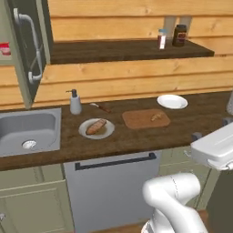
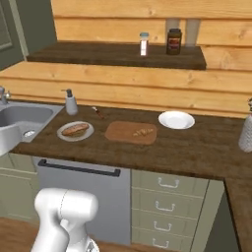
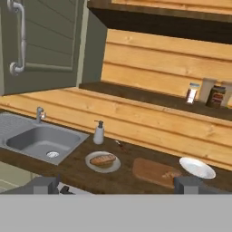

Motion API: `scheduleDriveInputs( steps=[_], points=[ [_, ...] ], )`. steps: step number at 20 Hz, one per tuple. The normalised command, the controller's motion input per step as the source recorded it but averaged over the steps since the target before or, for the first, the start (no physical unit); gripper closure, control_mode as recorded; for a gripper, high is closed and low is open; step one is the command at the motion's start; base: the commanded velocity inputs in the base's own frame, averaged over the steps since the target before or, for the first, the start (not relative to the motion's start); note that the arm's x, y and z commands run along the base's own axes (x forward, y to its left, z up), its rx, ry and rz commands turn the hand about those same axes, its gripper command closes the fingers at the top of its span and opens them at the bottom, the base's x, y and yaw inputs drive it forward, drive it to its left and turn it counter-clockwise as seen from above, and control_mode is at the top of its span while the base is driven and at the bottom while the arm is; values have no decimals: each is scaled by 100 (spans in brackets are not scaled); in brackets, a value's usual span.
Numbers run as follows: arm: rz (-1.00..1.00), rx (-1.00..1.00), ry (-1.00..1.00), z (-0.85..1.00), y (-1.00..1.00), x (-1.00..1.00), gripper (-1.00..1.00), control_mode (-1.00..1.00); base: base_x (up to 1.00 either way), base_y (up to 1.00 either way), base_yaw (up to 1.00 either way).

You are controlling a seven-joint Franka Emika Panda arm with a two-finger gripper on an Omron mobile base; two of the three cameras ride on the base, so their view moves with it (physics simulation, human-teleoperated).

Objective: From the different types of pastries on the counter, select a croissant and place it on the cutting board. Then retrieve a jar of jam from the cabinet and place it alongside the croissant on the cutting board.

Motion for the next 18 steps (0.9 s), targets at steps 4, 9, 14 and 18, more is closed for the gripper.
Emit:
scheduleDriveInputs(
  steps=[4, 9, 14, 18],
  points=[
    [0, 0, 0, 0, 0, 0, -100, 100, -83, 82, 0],
    [0, 0, 0, 0, 0, 0, -100, 100, -42, 100, 1],
    [0, 0, 0, 0, 0, 0, -100, 100, -2, 100, 4],
    [0, 0, 0, 0, 0, 0, -100, 100, 2, 85, 2]
  ],
)
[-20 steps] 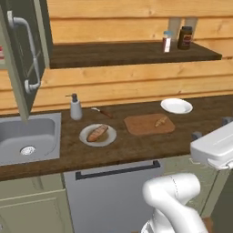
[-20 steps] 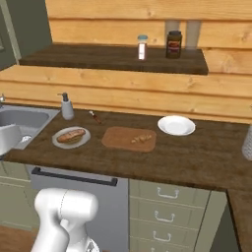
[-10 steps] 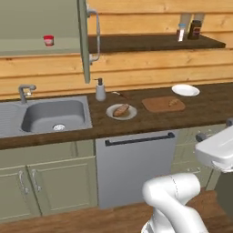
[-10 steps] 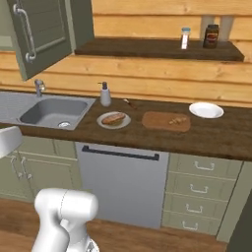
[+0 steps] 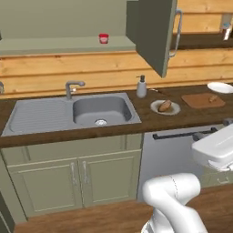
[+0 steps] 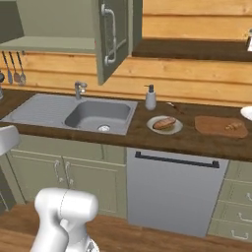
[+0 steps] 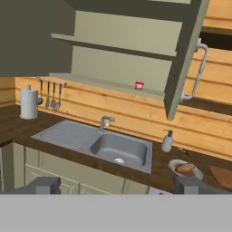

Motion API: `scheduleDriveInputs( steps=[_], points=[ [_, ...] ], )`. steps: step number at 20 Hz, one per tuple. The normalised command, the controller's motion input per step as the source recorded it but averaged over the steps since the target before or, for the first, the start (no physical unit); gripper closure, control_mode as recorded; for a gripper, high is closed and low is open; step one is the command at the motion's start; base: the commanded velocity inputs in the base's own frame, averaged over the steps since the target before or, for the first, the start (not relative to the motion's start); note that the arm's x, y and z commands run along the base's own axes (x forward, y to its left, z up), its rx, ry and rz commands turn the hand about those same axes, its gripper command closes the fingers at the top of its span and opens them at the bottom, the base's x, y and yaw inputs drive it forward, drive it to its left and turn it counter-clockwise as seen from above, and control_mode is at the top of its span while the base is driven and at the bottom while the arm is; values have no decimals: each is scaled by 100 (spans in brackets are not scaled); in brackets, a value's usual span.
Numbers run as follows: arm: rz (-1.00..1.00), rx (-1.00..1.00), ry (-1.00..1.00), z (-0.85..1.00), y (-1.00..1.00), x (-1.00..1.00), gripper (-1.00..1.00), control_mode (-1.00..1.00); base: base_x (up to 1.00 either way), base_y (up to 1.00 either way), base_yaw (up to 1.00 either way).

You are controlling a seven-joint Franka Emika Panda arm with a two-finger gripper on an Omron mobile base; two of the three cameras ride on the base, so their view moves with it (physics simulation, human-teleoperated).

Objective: From the different types of pastries on the counter, select a croissant and place it on the cutting board. Then retrieve a jar of jam from the cabinet and place it alongside the croissant on the cutting board.

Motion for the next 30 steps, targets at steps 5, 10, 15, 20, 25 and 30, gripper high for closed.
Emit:
scheduleDriveInputs(
  steps=[5, 10, 15, 20, 25, 30],
  points=[
    [0, 0, 0, 0, 0, 0, -100, 100, 15, 52, 0],
    [0, 0, 0, 0, 0, 0, -100, 100, 2, 78, 1],
    [0, 0, 0, 0, 0, 0, -100, 100, 0, 22, 2],
    [0, 0, 0, 0, 0, 0, -100, 100, 57, 36, -4],
    [0, 0, 0, 0, 0, 0, -100, 100, 68, 67, -7],
    [0, 0, 0, 0, 0, 0, -100, 100, 97, 4, 3]
  ],
)
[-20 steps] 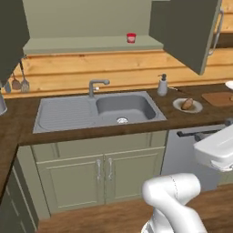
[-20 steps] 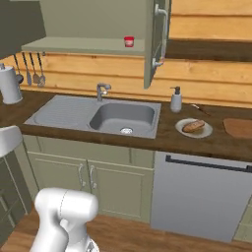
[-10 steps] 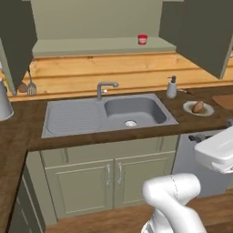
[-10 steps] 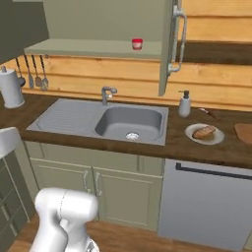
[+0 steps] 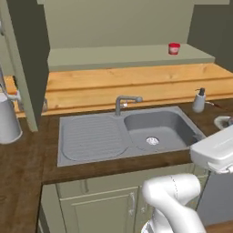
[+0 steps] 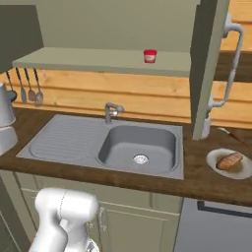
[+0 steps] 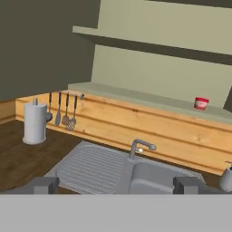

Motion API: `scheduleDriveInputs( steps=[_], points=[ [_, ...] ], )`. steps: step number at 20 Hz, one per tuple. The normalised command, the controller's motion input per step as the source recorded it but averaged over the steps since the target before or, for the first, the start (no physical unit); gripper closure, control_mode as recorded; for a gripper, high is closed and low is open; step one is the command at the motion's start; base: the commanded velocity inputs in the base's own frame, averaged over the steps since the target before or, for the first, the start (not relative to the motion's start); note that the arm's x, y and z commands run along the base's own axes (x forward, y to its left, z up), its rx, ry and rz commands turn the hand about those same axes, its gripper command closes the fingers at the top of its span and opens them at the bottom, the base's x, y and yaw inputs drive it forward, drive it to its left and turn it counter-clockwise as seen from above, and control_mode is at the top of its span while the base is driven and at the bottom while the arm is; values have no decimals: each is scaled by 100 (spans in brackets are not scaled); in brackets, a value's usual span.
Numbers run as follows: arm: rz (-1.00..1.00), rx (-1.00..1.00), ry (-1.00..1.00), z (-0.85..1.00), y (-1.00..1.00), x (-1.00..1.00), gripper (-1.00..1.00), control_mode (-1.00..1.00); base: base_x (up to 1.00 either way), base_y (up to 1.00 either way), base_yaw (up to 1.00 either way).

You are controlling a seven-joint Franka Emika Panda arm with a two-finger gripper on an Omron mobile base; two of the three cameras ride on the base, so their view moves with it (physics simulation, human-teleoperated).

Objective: From the different types of pastries on the counter, select a croissant and place it on the cutting board. Then retrieve a jar of jam from the cabinet and place it alongside the croissant on the cutting board.

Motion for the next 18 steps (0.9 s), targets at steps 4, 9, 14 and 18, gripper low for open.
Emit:
scheduleDriveInputs(
  steps=[4, 9, 14, 18],
  points=[
    [0, 0, 0, 0, 0, 0, -100, 100, 67, -9, 12],
    [0, 0, 0, 0, 0, 0, -100, 100, 14, -12, 1],
    [0, 0, 0, 0, 0, 0, -100, 100, 47, -23, 0],
    [0, 0, 0, 0, 0, 0, -100, 100, 0, 0, 0]
  ],
)
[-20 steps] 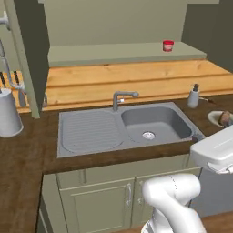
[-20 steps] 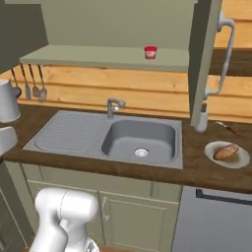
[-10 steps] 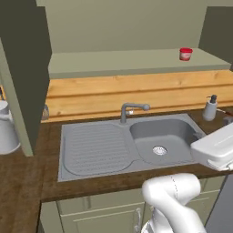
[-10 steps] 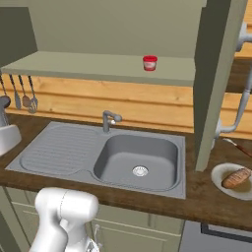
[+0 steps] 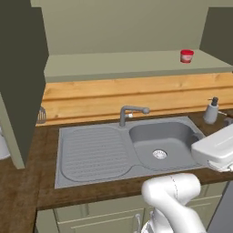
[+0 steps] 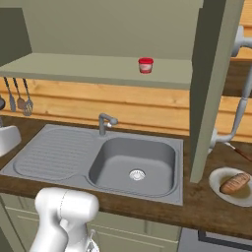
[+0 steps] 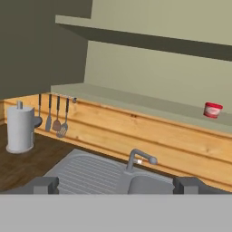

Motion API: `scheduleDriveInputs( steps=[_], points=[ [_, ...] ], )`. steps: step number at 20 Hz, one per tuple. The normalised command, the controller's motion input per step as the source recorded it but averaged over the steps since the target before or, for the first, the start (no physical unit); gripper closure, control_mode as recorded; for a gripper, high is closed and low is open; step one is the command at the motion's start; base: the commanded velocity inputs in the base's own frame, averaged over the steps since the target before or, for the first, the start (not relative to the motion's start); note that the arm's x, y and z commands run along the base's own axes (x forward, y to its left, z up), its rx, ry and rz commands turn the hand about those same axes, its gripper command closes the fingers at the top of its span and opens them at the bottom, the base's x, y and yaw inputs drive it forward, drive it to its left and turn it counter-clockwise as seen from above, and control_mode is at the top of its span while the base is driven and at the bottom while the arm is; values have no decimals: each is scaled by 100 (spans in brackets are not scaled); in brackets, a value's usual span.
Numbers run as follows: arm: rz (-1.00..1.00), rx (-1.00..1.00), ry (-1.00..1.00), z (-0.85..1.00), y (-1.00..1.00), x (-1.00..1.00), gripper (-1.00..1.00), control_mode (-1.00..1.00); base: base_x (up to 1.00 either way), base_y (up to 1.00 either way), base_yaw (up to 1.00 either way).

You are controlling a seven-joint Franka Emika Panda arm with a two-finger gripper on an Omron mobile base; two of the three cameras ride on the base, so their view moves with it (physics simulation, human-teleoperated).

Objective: From the different types of pastries on the counter, select a croissant and place it on the cutting board. Then retrieve a jar of jam from the cabinet and place it alongside the croissant on the cutting board.

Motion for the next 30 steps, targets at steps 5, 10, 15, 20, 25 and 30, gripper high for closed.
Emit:
scheduleDriveInputs(
  steps=[5, 10, 15, 20, 25, 30],
  points=[
    [0, 0, 0, 0, 0, 0, -100, 100, 0, 0, 0],
    [0, 5, 0, 43, -13, 15, -100, -100, 1, 0, 0],
    [0, 13, 0, 96, -23, 33, -100, -100, 0, 0, 0],
    [-2, 8, 0, 41, -11, 23, -100, -100, 0, 0, 0],
    [-5, -1, 0, 0, -10, 67, -100, -100, 0, 0, 0],
    [-10, 0, -4, -4, -33, 63, -100, -100, 0, 0, 0]
  ],
)
